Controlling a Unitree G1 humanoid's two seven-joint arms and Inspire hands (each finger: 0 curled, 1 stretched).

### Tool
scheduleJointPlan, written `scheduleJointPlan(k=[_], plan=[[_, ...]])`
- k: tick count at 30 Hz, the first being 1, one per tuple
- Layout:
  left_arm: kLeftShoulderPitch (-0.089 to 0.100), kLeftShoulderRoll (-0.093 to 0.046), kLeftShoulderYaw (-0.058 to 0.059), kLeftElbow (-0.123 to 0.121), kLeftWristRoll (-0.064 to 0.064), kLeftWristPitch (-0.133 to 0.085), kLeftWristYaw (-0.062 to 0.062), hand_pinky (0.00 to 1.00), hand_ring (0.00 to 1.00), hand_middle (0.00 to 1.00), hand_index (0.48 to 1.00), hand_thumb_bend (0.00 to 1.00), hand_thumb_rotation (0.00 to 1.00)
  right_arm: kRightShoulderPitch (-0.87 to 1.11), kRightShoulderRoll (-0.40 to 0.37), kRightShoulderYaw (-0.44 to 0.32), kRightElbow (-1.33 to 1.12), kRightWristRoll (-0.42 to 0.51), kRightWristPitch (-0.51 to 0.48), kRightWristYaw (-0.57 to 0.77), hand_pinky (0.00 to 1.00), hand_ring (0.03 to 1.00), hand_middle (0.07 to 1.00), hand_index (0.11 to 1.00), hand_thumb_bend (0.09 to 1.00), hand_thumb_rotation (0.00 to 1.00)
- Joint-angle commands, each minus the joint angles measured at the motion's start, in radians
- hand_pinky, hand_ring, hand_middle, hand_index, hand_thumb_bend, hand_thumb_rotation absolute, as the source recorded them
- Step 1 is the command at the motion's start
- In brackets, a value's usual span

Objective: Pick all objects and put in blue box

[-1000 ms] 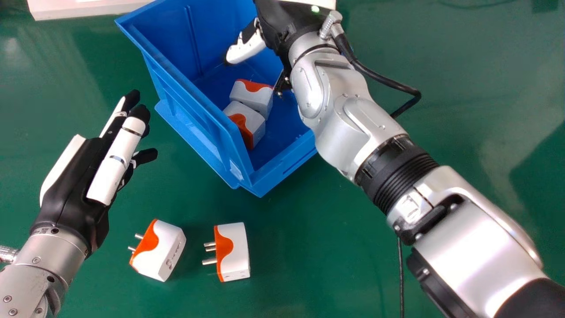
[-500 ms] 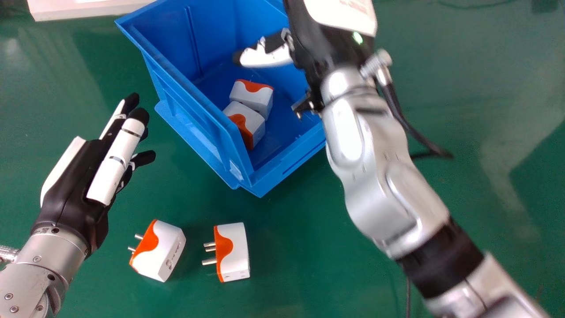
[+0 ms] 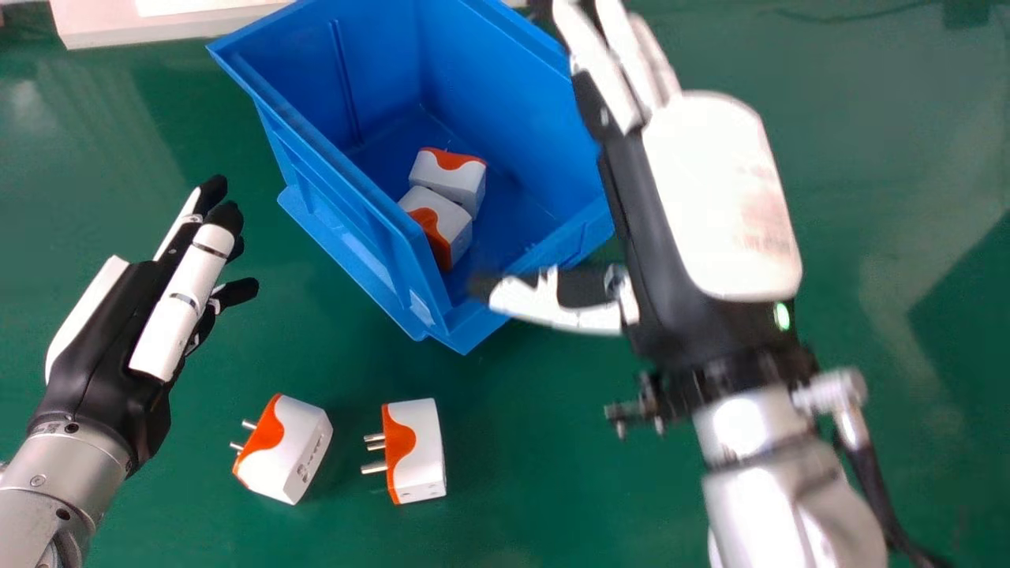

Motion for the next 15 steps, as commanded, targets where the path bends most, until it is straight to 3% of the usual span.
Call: scheduleJointPlan(k=[1,9,15], plan=[[0.008,0.004,0.016,0.001,-0.004,-0.04,-0.001,0.9,0.98,1.0,1.0,0.41,1.0,0.083,-0.021,0.002,-0.057,-0.01,-0.068,-0.035,0.77,0.969,0.993,0.919,0.606,0.21],[0.009,0.009,0.014,0.037,0.001,-0.082,-0.005,0.9,0.98,1.0,1.0,0.41,1.0,0.302,-0.066,-0.002,-0.077,-0.076,-0.179,-0.056,0.76,0.952,0.974,0.909,0.565,0.3],[0.008,0.014,0.013,0.051,0.002,-0.101,-0.008,0.89,0.98,1.0,1.0,0.41,1.0,0.372,-0.072,0.009,-0.007,-0.018,-0.278,-0.09,0.73,0.927,0.947,0.881,0.558,0.33]])
